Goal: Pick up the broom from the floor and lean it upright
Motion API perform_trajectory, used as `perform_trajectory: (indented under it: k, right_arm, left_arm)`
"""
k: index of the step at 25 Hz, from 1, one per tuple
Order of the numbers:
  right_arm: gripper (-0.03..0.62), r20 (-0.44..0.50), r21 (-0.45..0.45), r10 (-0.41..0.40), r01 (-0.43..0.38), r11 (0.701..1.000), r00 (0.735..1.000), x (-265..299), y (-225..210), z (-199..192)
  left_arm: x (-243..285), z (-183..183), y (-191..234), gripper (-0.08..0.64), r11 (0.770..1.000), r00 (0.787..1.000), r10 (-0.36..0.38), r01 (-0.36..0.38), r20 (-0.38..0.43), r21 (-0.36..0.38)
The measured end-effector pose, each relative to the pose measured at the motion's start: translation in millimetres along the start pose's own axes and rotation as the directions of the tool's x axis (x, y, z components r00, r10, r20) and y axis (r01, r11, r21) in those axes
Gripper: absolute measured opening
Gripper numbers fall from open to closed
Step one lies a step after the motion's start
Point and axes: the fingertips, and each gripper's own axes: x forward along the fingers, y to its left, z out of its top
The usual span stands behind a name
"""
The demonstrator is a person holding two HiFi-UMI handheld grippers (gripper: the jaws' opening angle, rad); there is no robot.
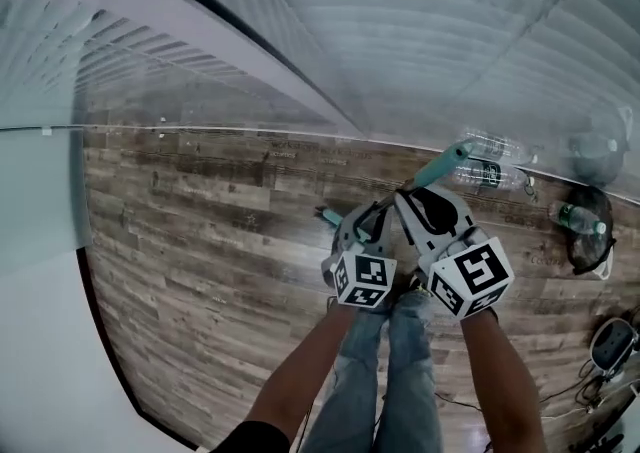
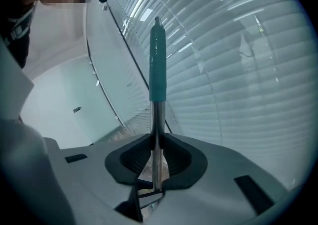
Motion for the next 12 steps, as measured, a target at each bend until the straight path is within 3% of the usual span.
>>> perform_trajectory:
  k: [3, 7, 12]
  right_arm:
    - [0.083, -0.053, -0.11, 0.076, -0.081, 0.991, 0.996, 9.1, 15.3, 19.2]
    - [0.083, -0.148, -0.229, 0.178, -0.209, 0.951, 0.973, 26.6, 30.9, 30.7]
    - [0.083, -0.211, -0.29, 0.233, -0.289, 0.912, 0.949, 51.7, 41.9, 27.1]
  left_arm:
    - [-4.9, 16.4, 5.5, 0.087, 0.996, 0.998, 0.017, -0.011, 0.066, -0.083]
    - [-4.4, 26.8, 11.6, 0.087, 0.977, 0.99, 0.034, -0.005, 0.135, -0.211]
    - [3.8, 29.1, 27.7, 0.087, 0.954, 0.988, 0.061, -0.015, 0.143, -0.301]
